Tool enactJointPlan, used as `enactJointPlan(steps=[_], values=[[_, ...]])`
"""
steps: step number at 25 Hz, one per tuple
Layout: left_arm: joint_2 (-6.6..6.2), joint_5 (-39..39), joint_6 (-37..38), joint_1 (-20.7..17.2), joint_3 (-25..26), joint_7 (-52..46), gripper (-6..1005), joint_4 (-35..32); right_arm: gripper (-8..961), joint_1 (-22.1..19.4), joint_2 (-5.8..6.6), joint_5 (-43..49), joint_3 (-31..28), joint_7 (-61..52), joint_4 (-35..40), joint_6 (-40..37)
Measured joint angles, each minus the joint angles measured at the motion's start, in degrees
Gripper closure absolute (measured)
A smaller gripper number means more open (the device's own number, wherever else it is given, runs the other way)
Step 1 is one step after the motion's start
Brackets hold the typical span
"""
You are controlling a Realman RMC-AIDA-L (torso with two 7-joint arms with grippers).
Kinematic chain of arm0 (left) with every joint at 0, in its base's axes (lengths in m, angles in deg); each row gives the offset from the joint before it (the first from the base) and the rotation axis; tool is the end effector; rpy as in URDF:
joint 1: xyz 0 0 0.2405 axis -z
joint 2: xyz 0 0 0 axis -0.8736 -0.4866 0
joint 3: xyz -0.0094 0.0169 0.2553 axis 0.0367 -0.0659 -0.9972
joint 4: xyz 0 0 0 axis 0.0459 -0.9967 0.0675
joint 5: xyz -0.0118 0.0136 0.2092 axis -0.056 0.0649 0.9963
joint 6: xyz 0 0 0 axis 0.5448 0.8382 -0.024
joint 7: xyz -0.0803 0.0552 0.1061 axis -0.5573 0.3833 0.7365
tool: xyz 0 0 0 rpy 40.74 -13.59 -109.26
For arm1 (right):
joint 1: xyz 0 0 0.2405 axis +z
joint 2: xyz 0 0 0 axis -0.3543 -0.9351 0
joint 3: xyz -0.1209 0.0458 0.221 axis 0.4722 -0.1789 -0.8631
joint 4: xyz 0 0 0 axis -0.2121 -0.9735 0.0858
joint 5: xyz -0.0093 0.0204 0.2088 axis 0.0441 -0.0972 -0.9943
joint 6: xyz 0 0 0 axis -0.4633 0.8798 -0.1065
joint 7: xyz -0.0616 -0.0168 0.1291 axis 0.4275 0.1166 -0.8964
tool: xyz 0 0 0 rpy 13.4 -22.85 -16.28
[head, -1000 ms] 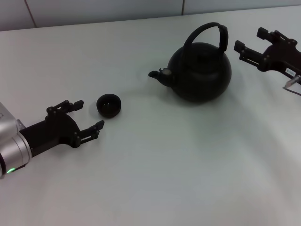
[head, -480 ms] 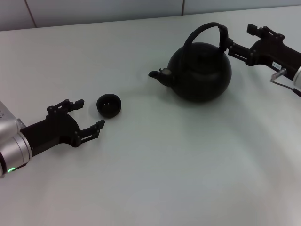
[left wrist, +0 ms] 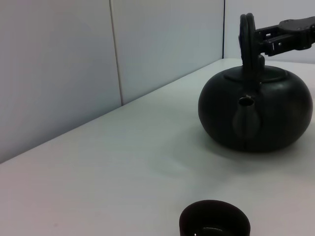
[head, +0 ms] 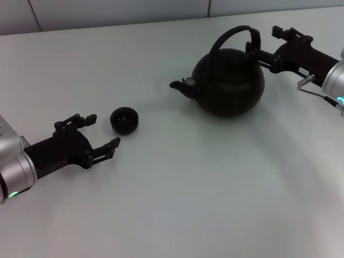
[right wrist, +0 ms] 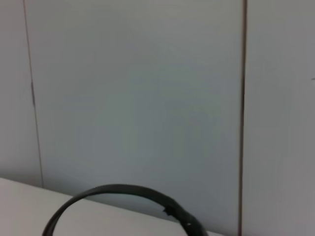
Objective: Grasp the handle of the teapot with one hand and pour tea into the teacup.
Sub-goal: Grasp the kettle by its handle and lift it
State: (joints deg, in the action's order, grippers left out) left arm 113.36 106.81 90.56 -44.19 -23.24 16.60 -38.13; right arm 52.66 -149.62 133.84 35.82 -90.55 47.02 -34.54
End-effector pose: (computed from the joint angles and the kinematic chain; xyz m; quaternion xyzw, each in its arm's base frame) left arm -0.2949 0.3121 -0.0640 -0.9345 -0.1478 -0.1609 0.2811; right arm 0.3170 0.3769 0.0088 -0.8281 0.2282 0.2436 0.4503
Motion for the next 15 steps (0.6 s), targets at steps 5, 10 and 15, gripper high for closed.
enactJointPlan(steps=[5,10,15], values=[[0.0,0.0,0.0,0.0,0.2,0.0,206,0.0,194,0.8,-0.02,-0.1,2.8,0.0,-0.7,1.2],[0.0,0.0,0.0,0.0,0.2,0.0,206,0.0,277,1.1,-0.05,0.0,3.1,0.0,-0.9,1.6],[0.0,0.0,0.0,0.0,0.2,0.0,206,0.0,479,0.9,-0.06,-0.1,3.1,0.0,-0.7,1.4]])
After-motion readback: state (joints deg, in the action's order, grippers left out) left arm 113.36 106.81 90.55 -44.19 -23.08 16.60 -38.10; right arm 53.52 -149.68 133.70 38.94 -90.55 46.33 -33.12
